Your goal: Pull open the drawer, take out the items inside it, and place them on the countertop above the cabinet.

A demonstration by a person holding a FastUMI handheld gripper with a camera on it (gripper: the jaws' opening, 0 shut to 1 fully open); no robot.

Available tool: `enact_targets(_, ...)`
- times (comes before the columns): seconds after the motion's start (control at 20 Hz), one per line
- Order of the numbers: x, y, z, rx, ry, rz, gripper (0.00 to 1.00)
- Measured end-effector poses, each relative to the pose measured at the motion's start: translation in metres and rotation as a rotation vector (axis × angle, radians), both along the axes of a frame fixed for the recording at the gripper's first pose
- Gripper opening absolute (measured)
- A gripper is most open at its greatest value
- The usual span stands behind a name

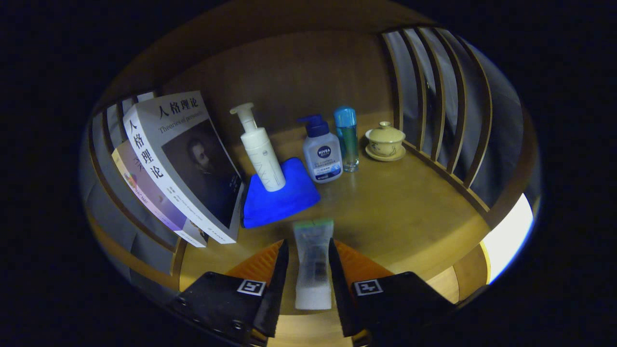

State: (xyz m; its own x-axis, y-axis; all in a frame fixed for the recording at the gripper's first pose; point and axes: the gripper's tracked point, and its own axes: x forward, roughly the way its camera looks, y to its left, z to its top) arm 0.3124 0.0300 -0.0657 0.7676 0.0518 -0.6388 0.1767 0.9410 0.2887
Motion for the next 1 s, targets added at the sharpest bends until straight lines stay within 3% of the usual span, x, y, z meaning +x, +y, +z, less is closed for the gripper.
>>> enact_targets(0.2, -0.006, -0.008, 0.021, -0.027, -0.086, -0.007, 1.0)
enact_targets(0.55, -0.05, -0.022, 0.073, -0.128, -0.27, -0.036, 0.98)
enact_targets(1.0, -0.148, -0.025, 0.103, -0.201, -0.482, -0.037, 0.98)
